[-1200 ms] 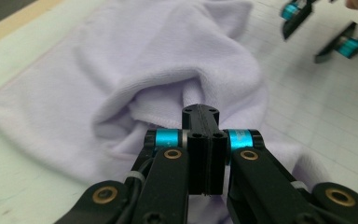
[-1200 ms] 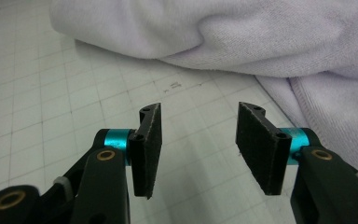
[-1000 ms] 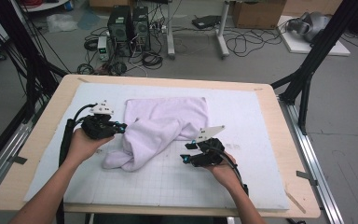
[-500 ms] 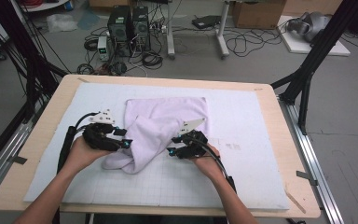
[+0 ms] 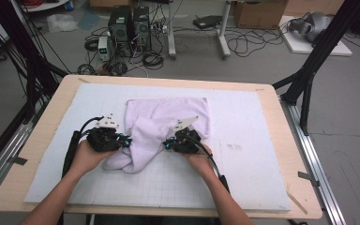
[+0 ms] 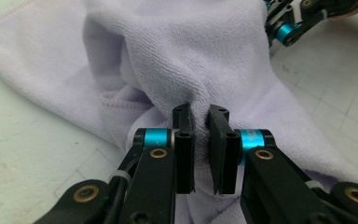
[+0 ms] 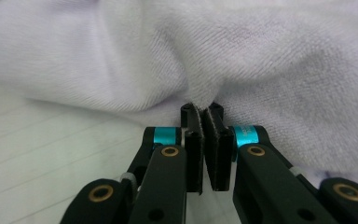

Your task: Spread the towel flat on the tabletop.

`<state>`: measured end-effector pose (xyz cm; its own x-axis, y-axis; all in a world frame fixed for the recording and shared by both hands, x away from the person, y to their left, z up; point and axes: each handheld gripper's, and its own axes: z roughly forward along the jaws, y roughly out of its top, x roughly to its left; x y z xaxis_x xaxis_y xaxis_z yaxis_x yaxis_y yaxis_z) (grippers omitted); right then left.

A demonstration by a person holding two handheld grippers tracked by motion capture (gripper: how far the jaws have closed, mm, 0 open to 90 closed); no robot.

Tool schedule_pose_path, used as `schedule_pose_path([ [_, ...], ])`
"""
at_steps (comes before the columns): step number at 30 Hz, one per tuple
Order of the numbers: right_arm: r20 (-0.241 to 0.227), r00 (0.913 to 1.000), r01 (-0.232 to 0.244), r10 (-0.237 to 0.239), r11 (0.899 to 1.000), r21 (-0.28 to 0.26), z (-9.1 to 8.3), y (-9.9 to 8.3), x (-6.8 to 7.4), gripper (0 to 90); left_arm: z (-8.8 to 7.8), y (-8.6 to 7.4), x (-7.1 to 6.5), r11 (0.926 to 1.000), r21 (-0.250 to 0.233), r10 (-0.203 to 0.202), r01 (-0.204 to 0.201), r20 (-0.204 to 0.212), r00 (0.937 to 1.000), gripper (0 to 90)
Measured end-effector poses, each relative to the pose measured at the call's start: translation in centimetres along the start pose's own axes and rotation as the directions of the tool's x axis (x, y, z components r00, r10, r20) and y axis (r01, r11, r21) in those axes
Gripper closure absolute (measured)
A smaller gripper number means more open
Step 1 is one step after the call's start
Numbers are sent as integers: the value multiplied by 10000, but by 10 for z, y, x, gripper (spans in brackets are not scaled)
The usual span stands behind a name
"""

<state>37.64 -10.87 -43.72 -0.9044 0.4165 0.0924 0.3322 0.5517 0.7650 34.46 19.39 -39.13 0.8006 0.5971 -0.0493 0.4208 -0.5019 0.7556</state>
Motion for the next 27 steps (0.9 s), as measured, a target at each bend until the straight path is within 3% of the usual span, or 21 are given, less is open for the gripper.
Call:
schedule_pose_path([
  [5, -53, 9983, 570, -574, 9965, -606, -41, 5, 10, 876, -19, 14, -8, 9979, -641, 125, -114, 158, 9998, 817],
  [13, 86, 9901, 1406, -1404, 9858, -919, -106, 17, 32, 879, -39, 48, -32, 9890, -1317, 752, -675, 545, 9957, 815],
  [16, 323, 9858, 1672, -1646, 9790, -1165, -133, 27, 38, 879, -48, 60, -40, 9837, -1609, 924, -800, 714, 9932, 814],
  [18, 549, 9819, 1870, -1815, 9748, -1217, -143, 33, 39, 879, -48, 65, -41, 9821, -1588, 1107, -1011, 530, 9924, 813],
  [21, 704, 9831, 1757, -1691, 9792, -1019, -140, 40, 30, 879, -37, 66, -31, 9885, -1182, 964, -942, 131, 9953, 813],
  [23, 937, 9821, 1670, -1636, 9855, -295, -120, 40, 16, 878, -22, 62, -18, 9951, -763, 625, -629, -74, 9980, 813],
  [25, 884, 9884, 1241, -1232, 9923, -54, -99, 37, 2, 877, -4, 55, -6, 9990, -258, 365, -377, -424, 9984, 814],
  [27, 757, 9929, 913, -921, 9957, 144, -81, 35, -8, 874, 13, 46, 6, 9996, 266, 28, -14, -523, 9986, 814],
])
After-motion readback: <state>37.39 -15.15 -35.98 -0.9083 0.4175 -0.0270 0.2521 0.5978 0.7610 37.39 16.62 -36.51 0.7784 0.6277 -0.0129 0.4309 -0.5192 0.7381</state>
